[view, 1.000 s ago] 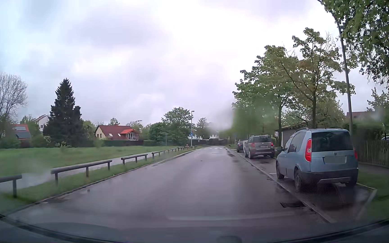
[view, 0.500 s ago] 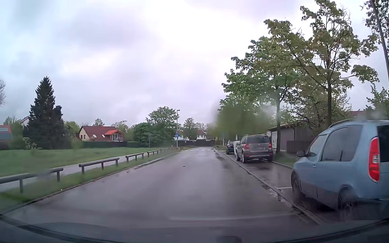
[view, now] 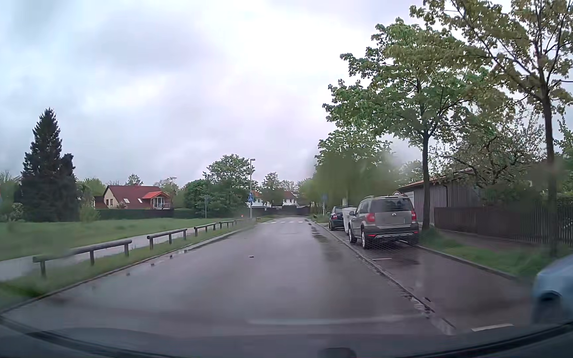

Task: Follow the waypoints while adhering to traffic rules and regulations

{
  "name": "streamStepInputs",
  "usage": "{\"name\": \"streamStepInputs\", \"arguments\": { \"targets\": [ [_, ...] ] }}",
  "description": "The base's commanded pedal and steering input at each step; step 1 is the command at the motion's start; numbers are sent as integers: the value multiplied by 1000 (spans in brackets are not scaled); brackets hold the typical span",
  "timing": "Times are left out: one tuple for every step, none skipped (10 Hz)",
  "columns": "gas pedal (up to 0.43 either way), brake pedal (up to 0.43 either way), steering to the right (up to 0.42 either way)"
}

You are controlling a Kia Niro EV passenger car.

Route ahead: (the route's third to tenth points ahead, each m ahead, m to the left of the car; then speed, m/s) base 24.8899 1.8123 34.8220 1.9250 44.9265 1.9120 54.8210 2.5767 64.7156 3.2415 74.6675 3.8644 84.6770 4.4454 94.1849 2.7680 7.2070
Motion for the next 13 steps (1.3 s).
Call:
{"name": "streamStepInputs", "arguments": {
  "targets": [
    [150, 0, 11],
    [150, 0, 8],
    [150, 0, 1],
    [150, 0, -4],
    [150, 0, -10],
    [150, 0, -13],
    [150, 0, -15],
    [150, 0, -15],
    [150, 0, -16],
    [138, 0, -19],
    [138, 0, -21],
    [138, 0, -20],
    [138, 0, -18]
  ]
}}
